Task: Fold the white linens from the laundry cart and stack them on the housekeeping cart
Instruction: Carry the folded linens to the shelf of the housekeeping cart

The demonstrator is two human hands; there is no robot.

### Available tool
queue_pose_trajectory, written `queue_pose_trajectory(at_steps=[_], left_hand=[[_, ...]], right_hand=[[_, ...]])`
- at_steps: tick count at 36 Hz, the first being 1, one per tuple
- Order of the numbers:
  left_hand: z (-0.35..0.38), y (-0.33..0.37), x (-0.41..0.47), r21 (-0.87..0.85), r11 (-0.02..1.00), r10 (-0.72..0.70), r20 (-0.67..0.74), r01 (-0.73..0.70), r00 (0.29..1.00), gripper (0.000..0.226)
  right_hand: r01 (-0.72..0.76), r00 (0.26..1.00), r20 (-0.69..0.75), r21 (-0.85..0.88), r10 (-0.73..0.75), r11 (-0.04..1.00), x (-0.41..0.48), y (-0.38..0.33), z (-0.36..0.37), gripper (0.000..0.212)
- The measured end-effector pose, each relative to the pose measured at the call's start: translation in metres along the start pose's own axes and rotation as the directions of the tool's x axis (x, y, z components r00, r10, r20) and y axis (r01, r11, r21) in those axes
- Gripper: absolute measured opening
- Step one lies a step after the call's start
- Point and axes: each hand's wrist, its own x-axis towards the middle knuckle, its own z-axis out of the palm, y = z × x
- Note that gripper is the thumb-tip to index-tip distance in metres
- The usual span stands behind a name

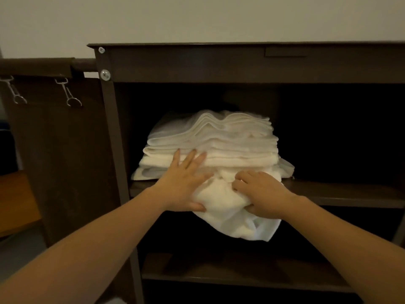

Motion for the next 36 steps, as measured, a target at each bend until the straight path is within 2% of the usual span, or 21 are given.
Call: queue_pose_trajectory(at_steps=[2,4,6,9,11,12,14,15,17,19,22,25,26,27,28,29,31,32,34,36], left_hand=[[0.000,0.003,0.002,0.017,0.994,0.111,-0.094,-0.110,0.989,0.064],[-0.003,0.007,0.005,-0.015,0.988,0.152,-0.113,-0.154,0.982,0.049],[-0.007,0.011,0.008,-0.078,0.987,0.132,-0.101,-0.140,0.986,0.040],[-0.018,0.013,0.017,-0.060,0.992,0.101,-0.140,-0.110,0.985,0.030],[-0.021,0.013,0.023,-0.048,0.997,0.052,-0.158,-0.060,0.986,0.028],[-0.021,0.012,0.026,-0.038,0.999,0.028,-0.160,-0.034,0.987,0.026],[-0.019,0.012,0.031,-0.045,0.999,0.018,-0.193,-0.027,0.981,0.019],[-0.018,0.011,0.032,-0.040,0.998,0.044,-0.219,-0.054,0.975,0.016],[-0.014,0.010,0.032,-0.031,0.997,0.066,-0.262,-0.077,0.963,0.027],[-0.010,0.009,0.031,-0.019,0.997,0.063,-0.269,-0.071,0.961,0.033],[-0.010,0.008,0.030,-0.076,0.993,0.066,-0.288,-0.091,0.955,0.027],[-0.007,0.005,0.031,-0.140,0.987,0.031,-0.343,-0.084,0.939,0.026],[-0.006,0.004,0.031,-0.177,0.981,0.014,-0.319,-0.074,0.948,0.020],[-0.007,0.005,0.030,-0.195,0.979,-0.007,-0.300,-0.055,0.954,0.024],[-0.005,0.006,0.029,-0.190,0.982,-0.027,-0.246,-0.021,0.969,0.042],[-0.005,0.009,0.027,-0.180,0.984,-0.048,-0.213,0.009,0.976,0.057],[-0.008,0.013,0.028,-0.164,0.984,-0.095,-0.201,0.062,0.975,0.067],[-0.009,0.014,0.030,-0.164,0.982,-0.128,-0.197,0.096,0.972,0.063],[-0.011,0.014,0.037,-0.120,0.985,-0.145,-0.197,0.123,0.970,0.046],[-0.012,0.015,0.042,-0.107,0.987,-0.134,-0.149,0.118,0.980,0.036]], right_hand=[[-0.006,1.000,-0.003,0.105,0.006,0.995,0.001,0.002,-0.006,0.027],[-0.019,1.000,-0.007,0.169,0.020,0.985,0.003,0.006,-0.017,0.011],[-0.017,1.000,-0.006,0.143,0.018,0.990,0.007,0.009,-0.026,0.018],[0.001,1.000,-0.003,0.033,-0.001,0.999,0.013,0.010,-0.031,0.023],[-0.038,0.999,-0.001,0.070,0.038,0.997,0.011,0.009,-0.034,0.017],[-0.090,0.996,0.015,0.159,0.089,0.983,0.009,0.008,-0.036,0.024],[-0.200,0.980,0.082,0.298,0.184,0.933,0.003,0.003,-0.033,0.071],[-0.220,0.974,0.110,0.243,0.198,0.945,0.001,-0.001,-0.029,0.091],[-0.221,0.969,0.130,0.083,0.209,0.972,0.002,-0.007,-0.015,0.107],[-0.200,0.974,0.125,0.077,0.190,0.977,0.007,-0.006,-0.006,0.103],[-0.226,0.967,0.174,0.236,0.188,0.945,0.017,0.006,-0.018,0.091],[-0.257,0.955,0.228,0.305,0.192,0.917,0.028,0.012,-0.037,0.073],[-0.254,0.956,0.223,0.289,0.193,0.923,0.031,0.014,-0.041,0.062],[-0.236,0.963,0.188,0.260,0.191,0.936,0.033,0.016,-0.045,0.050],[-0.208,0.975,0.125,0.210,0.185,0.955,0.035,0.019,-0.048,0.038],[-0.160,0.987,0.031,0.147,0.157,0.976,0.037,0.022,-0.047,0.030],[-0.031,0.979,-0.204,-0.042,0.021,0.999,0.040,0.025,-0.038,0.025],[0.007,0.960,-0.277,-0.126,-0.042,0.992,0.041,0.026,-0.031,0.025],[0.063,0.950,-0.291,-0.172,-0.112,0.983,0.039,0.029,-0.021,0.028],[0.051,0.976,-0.210,-0.071,-0.065,0.996,0.032,0.035,-0.024,0.033]])
